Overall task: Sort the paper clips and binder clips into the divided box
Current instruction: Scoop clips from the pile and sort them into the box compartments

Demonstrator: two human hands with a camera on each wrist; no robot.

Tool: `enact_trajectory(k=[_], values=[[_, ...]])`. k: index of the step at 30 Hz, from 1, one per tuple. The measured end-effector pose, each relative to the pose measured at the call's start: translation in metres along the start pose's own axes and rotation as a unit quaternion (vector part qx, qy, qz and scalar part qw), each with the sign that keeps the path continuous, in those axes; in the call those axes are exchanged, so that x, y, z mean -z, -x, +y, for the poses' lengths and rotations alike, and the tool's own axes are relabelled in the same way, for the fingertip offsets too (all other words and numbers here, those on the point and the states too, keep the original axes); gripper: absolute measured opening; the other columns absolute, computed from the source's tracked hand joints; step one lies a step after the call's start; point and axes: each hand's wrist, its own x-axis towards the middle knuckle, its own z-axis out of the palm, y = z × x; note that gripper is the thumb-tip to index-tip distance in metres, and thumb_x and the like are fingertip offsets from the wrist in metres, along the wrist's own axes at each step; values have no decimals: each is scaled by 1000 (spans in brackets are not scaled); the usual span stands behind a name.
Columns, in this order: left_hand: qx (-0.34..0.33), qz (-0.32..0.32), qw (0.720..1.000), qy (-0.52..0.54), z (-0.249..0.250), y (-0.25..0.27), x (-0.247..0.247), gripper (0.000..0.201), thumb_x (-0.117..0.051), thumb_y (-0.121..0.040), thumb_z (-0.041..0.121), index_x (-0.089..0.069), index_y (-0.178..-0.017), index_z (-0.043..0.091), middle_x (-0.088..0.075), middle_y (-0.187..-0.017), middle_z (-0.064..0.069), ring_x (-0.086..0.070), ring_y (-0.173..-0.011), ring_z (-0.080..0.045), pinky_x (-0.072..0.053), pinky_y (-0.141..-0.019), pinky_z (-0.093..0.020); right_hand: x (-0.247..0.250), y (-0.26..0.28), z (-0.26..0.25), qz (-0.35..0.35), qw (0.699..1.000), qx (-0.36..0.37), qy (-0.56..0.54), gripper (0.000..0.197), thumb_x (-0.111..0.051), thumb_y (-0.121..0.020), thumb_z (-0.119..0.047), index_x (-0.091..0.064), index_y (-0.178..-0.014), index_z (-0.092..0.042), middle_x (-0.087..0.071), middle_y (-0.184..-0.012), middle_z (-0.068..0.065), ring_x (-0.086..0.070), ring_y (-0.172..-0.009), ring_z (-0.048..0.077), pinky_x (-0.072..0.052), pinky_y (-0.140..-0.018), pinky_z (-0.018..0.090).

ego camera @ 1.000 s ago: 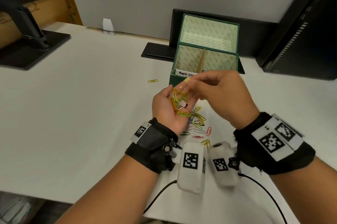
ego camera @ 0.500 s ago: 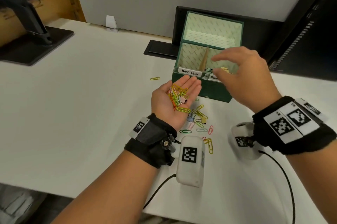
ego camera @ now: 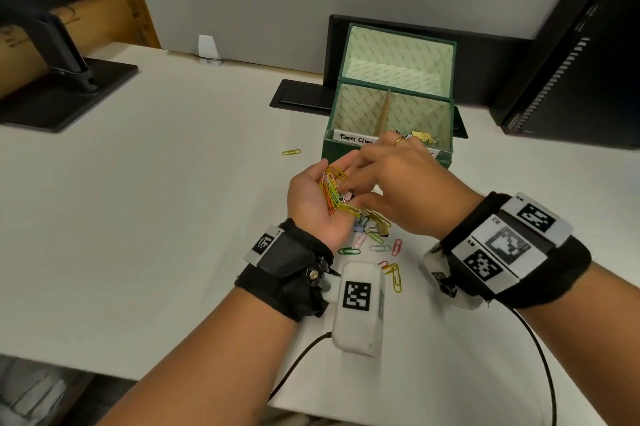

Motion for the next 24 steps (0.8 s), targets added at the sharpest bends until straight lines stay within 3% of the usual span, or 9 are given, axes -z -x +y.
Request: enact_trajectory(k=[2,4,6,10,12,15,17,21,24], values=[[7,0,1000,7,-1,0,0,53,-25,-101,29,-58,-123,-6,-66,-106,-18,-64,-58,-20,-47,-48,-20,2,-1,-1,-10,1000,-13,10,23,-63,-89,-39,-70,-111,-40,-59,-109,-15,-42,-109,19,-33,-94,42],[15,12,1000,22,-4,0,0,57,-26,-101,27,-72,-92,-5,-67,-74,-12,-53,-44,-14,-38,-42,-16,1,-4,-1,-9,1000,-19,16,24,-57,-92,-42,-69,-112,-40,-60,-111,-12,-42,-109,17,-31,-94,40],[21,25,998,44,-6,2,-2,54,-31,-101,23,-71,-72,-1,-60,-59,-8,-49,-39,-14,-41,-43,-16,1,-7,1,-6,1000,-23,3,23,-54,-94,-42,-68,-111,-39,-60,-110,-11,-42,-107,16,-31,-93,38],[25,8,998,57,-3,5,-4,60,-30,-102,23,-70,-70,-8,-65,-66,-17,-62,-47,-24,-51,-45,-24,6,-6,6,-15,997,-39,-61,17,-57,-94,-36,-69,-106,-38,-61,-103,-11,-43,-106,15,-31,-96,41],[26,-5,998,50,-2,5,-4,62,-26,-102,26,-71,-80,-12,-68,-77,-22,-67,-58,-28,-54,-52,-27,10,-4,7,-16,996,-32,-87,15,-60,-92,-35,-69,-102,-39,-62,-100,-15,-43,-106,13,-32,-98,44],[27,-7,999,44,0,6,-2,55,-25,-101,28,-60,-111,-13,-66,-105,-26,-65,-92,-32,-58,-76,-35,18,0,9,4,989,-33,-147,13,-63,-91,-32,-71,-100,-36,-67,-96,-18,-49,-103,8,-38,-97,35],[26,6,999,43,1,5,-3,51,-27,-101,27,-58,-114,-12,-65,-110,-28,-61,-105,-35,-52,-93,-42,23,0,10,32,979,-50,-194,14,-64,-90,-32,-74,-101,-32,-70,-94,-16,-56,-95,2,-43,-89,21],[26,19,999,32,2,6,-6,44,-33,-101,24,-61,-107,-10,-69,-100,-27,-64,-96,-39,-52,-88,-47,36,-5,26,226,942,-134,-208,10,-66,-89,-34,-71,-98,-34,-65,-86,-24,-60,-86,-10,-40,-76,1],[25,21,999,26,2,5,-5,44,-34,-101,25,-62,-103,-9,-69,-99,-26,-68,-89,-38,-54,-83,-46,40,-8,50,343,895,-196,-205,15,-69,-86,-35,-71,-99,-29,-65,-85,-21,-60,-80,-12,-46,-75,4]])
